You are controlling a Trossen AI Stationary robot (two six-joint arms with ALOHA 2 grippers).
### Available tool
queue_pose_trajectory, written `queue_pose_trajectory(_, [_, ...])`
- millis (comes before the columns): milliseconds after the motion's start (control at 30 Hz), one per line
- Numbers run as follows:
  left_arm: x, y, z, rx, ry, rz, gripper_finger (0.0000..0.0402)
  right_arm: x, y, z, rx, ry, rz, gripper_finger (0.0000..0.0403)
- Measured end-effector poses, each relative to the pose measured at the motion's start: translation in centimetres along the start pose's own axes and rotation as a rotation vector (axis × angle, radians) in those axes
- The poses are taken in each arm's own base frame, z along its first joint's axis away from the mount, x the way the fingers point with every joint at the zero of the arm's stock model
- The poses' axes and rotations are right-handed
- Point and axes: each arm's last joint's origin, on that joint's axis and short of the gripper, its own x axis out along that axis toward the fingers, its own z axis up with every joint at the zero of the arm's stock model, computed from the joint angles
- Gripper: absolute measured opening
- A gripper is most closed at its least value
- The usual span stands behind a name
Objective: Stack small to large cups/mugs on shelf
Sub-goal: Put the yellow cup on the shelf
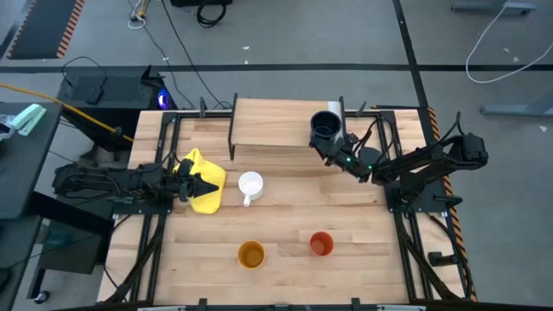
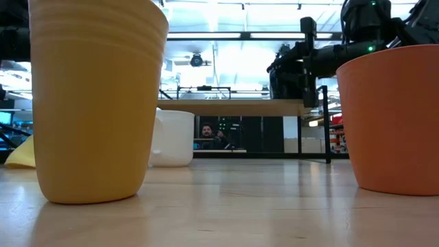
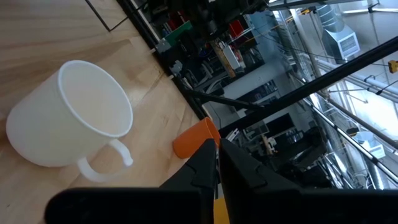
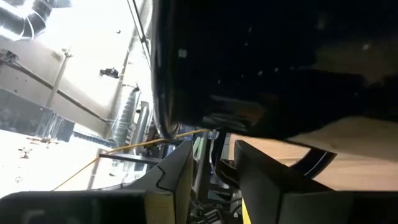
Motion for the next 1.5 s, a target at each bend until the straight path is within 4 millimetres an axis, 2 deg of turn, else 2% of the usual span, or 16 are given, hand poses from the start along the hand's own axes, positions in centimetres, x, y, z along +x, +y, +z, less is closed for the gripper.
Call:
queue_pose_trajectory(400, [0.0,0.0,0.0,-0.004,0.0,0.0,0.0024,-1.0,0.4,-1.5,-0.002,-0.092,-0.026,0.0128])
queue_pose_trajectory(867, [0.0,0.0,0.0,-0.003,0.0,0.0,0.0024,-1.3,0.4,-1.7,-0.028,-0.133,-0.039,0.0128])
queue_pose_trajectory(1100, [0.0,0.0,0.0,-0.004,0.0,0.0,0.003,-1.1,0.5,-1.1,-0.048,-0.17,-0.044,0.0128])
queue_pose_trajectory(1500, [0.0,0.0,0.0,-0.009,0.0,0.0,0.0025,-2.0,1.0,-2.5,-0.056,-0.109,-0.027,0.0128])
